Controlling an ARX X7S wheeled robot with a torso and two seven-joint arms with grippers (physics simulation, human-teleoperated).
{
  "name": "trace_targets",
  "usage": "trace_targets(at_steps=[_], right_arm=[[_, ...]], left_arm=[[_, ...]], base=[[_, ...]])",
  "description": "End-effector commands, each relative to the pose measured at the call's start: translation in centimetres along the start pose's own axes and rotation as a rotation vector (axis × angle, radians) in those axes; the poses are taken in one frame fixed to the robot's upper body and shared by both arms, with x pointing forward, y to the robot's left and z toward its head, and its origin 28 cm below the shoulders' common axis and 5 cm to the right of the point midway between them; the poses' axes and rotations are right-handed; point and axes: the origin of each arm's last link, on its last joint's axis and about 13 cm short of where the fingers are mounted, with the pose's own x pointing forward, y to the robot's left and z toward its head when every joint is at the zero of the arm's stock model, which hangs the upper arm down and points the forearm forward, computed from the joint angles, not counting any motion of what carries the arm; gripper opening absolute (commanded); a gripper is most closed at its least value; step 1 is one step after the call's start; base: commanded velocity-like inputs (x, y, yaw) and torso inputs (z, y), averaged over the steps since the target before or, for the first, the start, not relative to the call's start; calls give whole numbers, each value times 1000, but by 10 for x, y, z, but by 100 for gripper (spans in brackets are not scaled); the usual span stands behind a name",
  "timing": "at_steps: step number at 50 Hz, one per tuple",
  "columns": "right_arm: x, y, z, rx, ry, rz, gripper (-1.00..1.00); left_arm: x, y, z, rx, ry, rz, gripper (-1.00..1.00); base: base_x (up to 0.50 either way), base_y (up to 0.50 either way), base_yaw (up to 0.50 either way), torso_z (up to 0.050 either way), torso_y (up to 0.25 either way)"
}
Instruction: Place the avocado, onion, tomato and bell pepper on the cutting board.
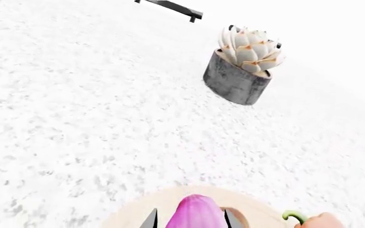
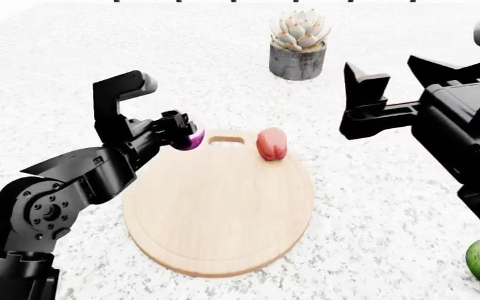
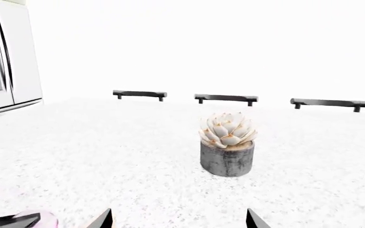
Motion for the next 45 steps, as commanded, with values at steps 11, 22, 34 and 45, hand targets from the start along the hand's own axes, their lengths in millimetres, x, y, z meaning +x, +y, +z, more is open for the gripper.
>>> trace_targets(at_steps=[11, 22, 34, 45], right_arm=[[-3, -1, 0, 17, -14, 0, 100], [-2, -1, -2, 21, -14, 2, 100], [-3, -1, -2, 25, -16, 6, 100], [-3, -2, -3, 26, -17, 5, 100]], left_arm=[[10, 4, -15, 17, 63, 7, -100], [9, 3, -19, 18, 84, 8, -100], [8, 3, -17, 29, 72, 22, 100], [2, -1, -8, 47, 37, 8, 100]], base=[[0, 0, 0, 0, 0], [0, 0, 0, 1, 1], [0, 0, 0, 0, 0], [0, 0, 0, 0, 0]])
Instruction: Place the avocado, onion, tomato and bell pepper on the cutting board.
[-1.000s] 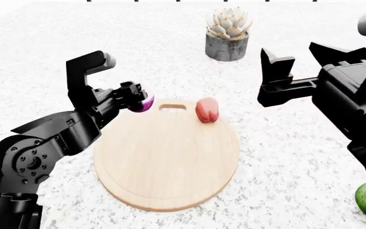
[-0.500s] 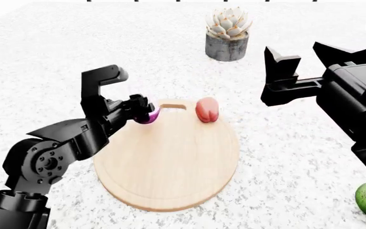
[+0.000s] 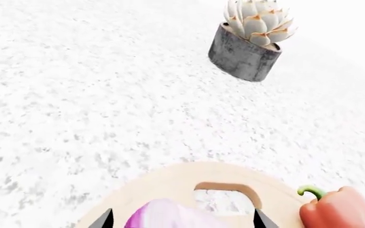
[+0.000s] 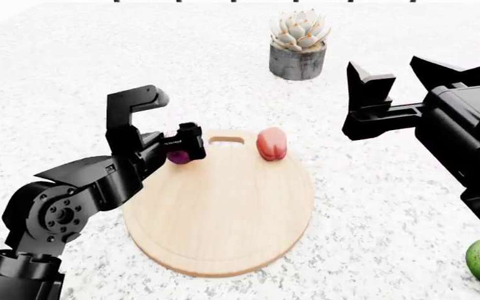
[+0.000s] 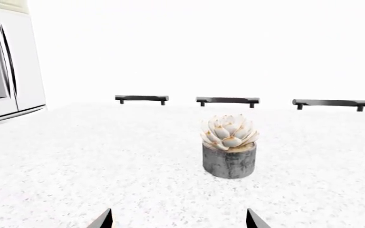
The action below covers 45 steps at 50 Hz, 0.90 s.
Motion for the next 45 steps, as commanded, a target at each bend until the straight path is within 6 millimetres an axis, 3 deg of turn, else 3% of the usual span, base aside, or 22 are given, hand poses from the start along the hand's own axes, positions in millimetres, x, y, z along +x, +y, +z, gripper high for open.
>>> trace_targets(at_steps=[1, 24, 45], right_arm=[[0, -1, -1, 3, 0, 1, 100], [-6, 1, 2, -16, 3, 7, 100], [-19, 3, -8, -52, 43, -3, 100]], left_arm=[[-6, -4, 8, 18, -36, -8, 100], [-47, -18, 25, 95, -184, -25, 100], [-96, -27, 13, 148, -259, -44, 100]], base=[[0, 0, 0, 0, 0], [0, 0, 0, 0, 0], [0, 0, 0, 0, 0]])
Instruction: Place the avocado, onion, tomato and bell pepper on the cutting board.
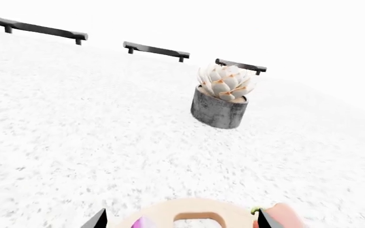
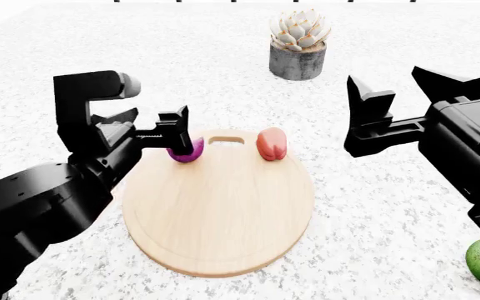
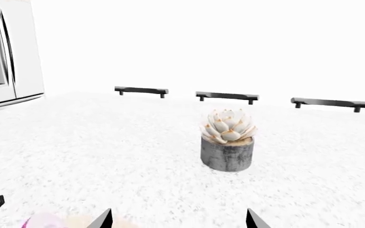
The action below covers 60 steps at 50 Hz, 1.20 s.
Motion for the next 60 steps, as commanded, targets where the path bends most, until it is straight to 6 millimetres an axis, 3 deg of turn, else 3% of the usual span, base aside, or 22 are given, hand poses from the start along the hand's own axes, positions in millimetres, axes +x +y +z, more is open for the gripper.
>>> trace_targets(at_steps=[1, 9, 23, 60], right_arm=[[-7, 1, -6, -10, 20, -9, 100], [-11, 0, -14, -2, 42, -25, 100], [-17, 0, -16, 47, 52, -11, 100], [-19, 2, -16, 28, 50, -10, 100]], left_arm=[[-24, -5, 1, 25, -47, -11, 100], [-37, -8, 1, 41, -71, -21, 100], [-41, -10, -4, 46, -63, -40, 100], [-38, -13, -9, 61, -53, -61, 100]], base=[[0, 0, 0, 0, 0], [0, 0, 0, 0, 0], [0, -9, 0, 0, 0], [0, -500, 0, 0, 0]])
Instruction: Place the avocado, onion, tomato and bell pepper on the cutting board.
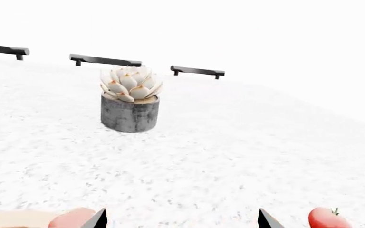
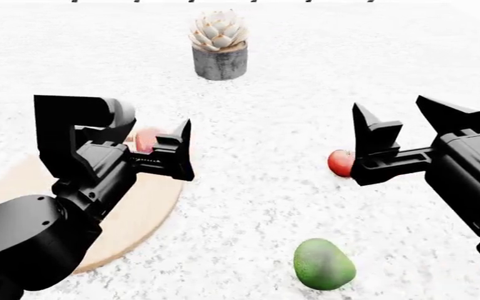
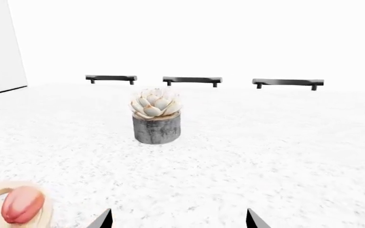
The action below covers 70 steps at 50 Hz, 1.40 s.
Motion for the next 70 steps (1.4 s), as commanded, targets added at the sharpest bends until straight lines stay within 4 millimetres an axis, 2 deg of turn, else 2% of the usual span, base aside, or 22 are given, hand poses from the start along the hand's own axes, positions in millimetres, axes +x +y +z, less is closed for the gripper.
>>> trace_targets(at_steps=[1, 12, 29, 33, 42, 51, 54, 67, 70], right_arm=[[2, 2, -1, -10, 3, 6, 100], [6, 5, -2, -50, 31, 42, 100], [48, -12, 5, -60, 130, 62, 100], [52, -16, 6, -67, 156, 67, 100], [64, -23, 11, -70, 207, 94, 100], [83, -29, 4, -95, 294, 142, 100], [89, -32, 2, -104, 319, 153, 100], [94, -38, -7, -132, 389, 198, 100], [96, -39, -9, -142, 399, 194, 100]], left_arm=[[0, 1, -2, -1, 3, -6, 100], [-1, 2, -4, -9, 1, -2, 100], [-8, -1, -3, 3, 22, -34, 100], [-11, -3, -2, 5, 35, -59, 100], [-22, -7, 5, 12, 87, -203, 100], [-29, -8, 9, 33, 100, -281, 100], [-31, -9, 11, 26, 119, -363, 100], [-32, -8, 9, -19, 163, -520, 100], [-31, -8, 8, -16, 160, -499, 100]], base=[[0, -449, 0, 0, 0], [0, -41, 0, 0, 0], [0, 0, 0, 0, 0], [0, 0, 0, 0, 0], [0, 0, 0, 0, 0], [0, 0, 0, 0, 0], [0, 0, 0, 0, 0], [0, 0, 0, 0, 0], [0, 0, 0, 0, 0]])
